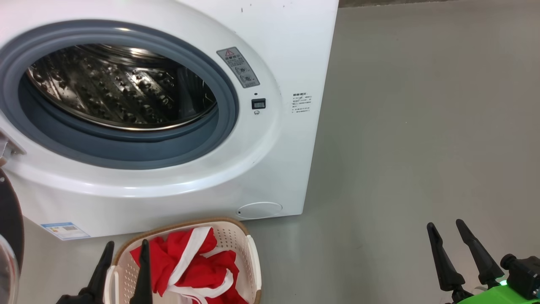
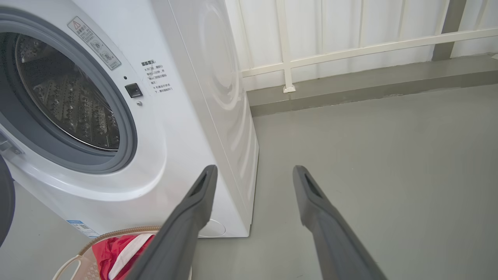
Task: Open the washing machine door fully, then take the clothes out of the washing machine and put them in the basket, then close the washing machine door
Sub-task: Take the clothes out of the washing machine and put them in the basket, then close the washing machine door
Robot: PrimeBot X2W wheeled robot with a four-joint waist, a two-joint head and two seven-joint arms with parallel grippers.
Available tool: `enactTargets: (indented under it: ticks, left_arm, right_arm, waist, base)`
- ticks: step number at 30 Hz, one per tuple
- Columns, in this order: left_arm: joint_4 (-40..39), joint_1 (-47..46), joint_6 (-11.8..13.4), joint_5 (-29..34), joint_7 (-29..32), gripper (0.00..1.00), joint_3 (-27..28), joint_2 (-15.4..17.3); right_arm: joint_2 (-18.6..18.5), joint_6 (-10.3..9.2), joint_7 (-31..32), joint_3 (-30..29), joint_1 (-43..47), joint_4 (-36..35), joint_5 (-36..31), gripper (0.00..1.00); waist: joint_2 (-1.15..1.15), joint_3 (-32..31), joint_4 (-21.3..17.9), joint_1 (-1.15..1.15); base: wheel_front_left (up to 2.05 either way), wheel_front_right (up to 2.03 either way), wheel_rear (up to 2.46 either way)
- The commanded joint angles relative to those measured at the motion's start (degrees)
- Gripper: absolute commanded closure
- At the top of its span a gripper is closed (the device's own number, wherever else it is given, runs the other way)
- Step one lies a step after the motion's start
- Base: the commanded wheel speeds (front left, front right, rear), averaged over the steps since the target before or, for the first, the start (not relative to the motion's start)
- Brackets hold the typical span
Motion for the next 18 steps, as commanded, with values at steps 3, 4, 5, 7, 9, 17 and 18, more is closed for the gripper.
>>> enactTargets:
  ticks: [3, 4, 5, 7, 9, 17, 18]
  left_arm:
    - [-2.4, 0.0, 0.7, -0.6, -0.3, 0.0, 1.5, 0.9]
    - [-2.5, 0.1, 0.9, -0.7, -0.3, 0.0, 1.5, 0.9]
    - [-2.7, 0.1, 1.0, -0.7, -0.3, 0.0, 1.4, 0.9]
    - [-2.9, 0.1, 1.2, -0.8, -0.3, 0.0, 1.2, 0.9]
    - [-3.0, 0.0, 1.3, -0.9, -0.3, 0.0, 1.1, 0.9]
    - [-3.2, -0.2, 1.5, -0.9, -0.3, 0.0, 0.6, 0.9]
    - [-3.2, -0.3, 1.5, -0.9, -0.3, 0.0, 0.6, 0.9]
  right_arm:
    - [-1.0, 0.37, -0.4, 0.4, -0.1, -1.7, 0.3, 0.0]
    - [-0.9, 0.37, -0.4, 0.3, -0.1, -1.7, 0.3, 0.0]
    - [-0.9, 0.37, -0.4, 0.2, -0.1, -1.7, 0.3, 0.0]
    - [-0.8, 0.37, -0.4, 0.1, -0.2, -1.7, 0.3, 0.0]
    - [-0.8, 0.37, -0.4, 0.1, -0.4, -1.7, 0.3, 0.0]
    - [-0.8, 0.37, -0.4, 0.3, -0.6, -1.6, 0.4, 0.0]
    - [-0.8, 0.37, -0.4, 0.3, -0.6, -1.6, 0.4, 0.0]
  waist:
    - [0.0, 0.2, 0.0, 0.0]
    - [0.0, 0.3, 0.1, 0.0]
    - [0.0, 0.3, 0.1, 0.0]
    - [0.0, 0.3, 0.1, 0.0]
    - [0.0, 0.3, 0.1, 0.0]
    - [0.0, 0.4, 0.1, 0.0]
    - [0.0, 0.5, 0.1, 0.0]
  base:
    - [0.0, 0.0, 0.0]
    - [0.0, 0.0, 0.0]
    - [0.0, 0.0, 0.0]
    - [0.0, 0.0, 0.0]
    - [0.0, 0.0, 0.0]
    - [0.0, 0.0, 0.0]
    - [0.0, 0.0, 0.0]
